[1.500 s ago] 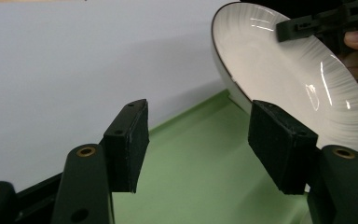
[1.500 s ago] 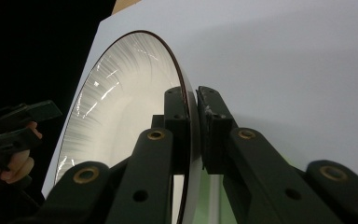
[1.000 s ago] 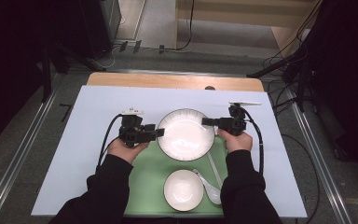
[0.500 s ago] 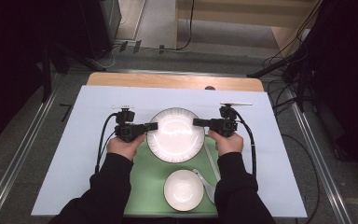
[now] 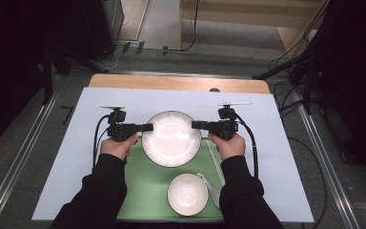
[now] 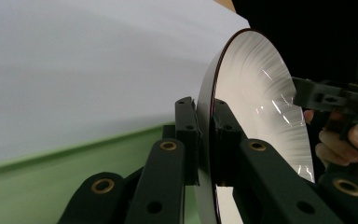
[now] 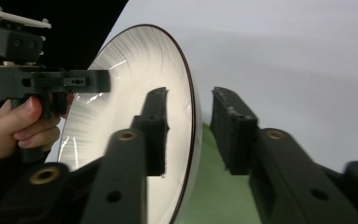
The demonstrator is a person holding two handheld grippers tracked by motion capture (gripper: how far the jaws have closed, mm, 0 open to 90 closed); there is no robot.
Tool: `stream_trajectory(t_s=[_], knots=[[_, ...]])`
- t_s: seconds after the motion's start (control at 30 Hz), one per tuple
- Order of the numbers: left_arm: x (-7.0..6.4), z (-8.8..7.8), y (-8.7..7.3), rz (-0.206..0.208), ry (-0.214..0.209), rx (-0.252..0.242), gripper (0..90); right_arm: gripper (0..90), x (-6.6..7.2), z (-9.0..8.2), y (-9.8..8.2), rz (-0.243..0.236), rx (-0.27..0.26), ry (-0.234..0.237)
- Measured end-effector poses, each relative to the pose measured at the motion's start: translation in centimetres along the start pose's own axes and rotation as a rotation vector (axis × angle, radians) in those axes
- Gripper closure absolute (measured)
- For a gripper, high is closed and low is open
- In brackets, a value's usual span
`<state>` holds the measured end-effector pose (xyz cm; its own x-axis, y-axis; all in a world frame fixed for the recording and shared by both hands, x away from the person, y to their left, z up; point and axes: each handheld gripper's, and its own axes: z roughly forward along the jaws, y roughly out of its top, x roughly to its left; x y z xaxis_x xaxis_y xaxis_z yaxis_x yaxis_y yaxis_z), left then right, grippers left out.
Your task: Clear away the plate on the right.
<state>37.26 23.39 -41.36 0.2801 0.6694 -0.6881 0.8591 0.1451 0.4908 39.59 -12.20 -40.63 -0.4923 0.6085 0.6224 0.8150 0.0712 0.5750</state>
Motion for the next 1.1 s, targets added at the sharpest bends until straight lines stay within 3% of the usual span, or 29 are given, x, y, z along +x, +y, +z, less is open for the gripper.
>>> stream_trajectory(t_s=[0.1, 0.4, 0.53, 0.7, 0.87, 0.97, 1.1], knots=[[0.5, -0.6, 0.1, 0.0, 0.002, 0.005, 84.9, 58.5, 0.0, -1.0, 0.0, -0.034, -0.025, -0.026], [1.7, -2.3, -0.2, -0.01, 0.008, 0.019, 84.7, 49.9, -2.0, -3.4, -1.3, -0.034, -0.058, -0.035], [2.5, -2.8, -0.8, -0.013, 0.019, 0.034, 84.6, 49.7, -3.0, -4.4, -2.3, -0.051, -0.053, -0.051], [3.5, -3.2, -1.6, -0.012, 0.038, 0.048, 84.4, 49.7, -3.9, -5.5, -3.4, -0.036, -0.058, -0.066], [4.2, -3.7, -2.4, -0.007, 0.057, 0.07, 84.3, 49.8, -4.3, -6.2, -4.2, -0.045, -0.066, -0.086], [4.5, -3.9, -2.9, -0.007, 0.06, 0.069, 83.7, 49.6, -4.5, -6.3, -4.7, -0.034, -0.064, -0.068], [4.8, -4.0, -3.3, -0.001, 0.082, 0.087, 83.4, 49.7, -4.3, -6.5, -5.2, -0.059, -0.061, -0.053]])
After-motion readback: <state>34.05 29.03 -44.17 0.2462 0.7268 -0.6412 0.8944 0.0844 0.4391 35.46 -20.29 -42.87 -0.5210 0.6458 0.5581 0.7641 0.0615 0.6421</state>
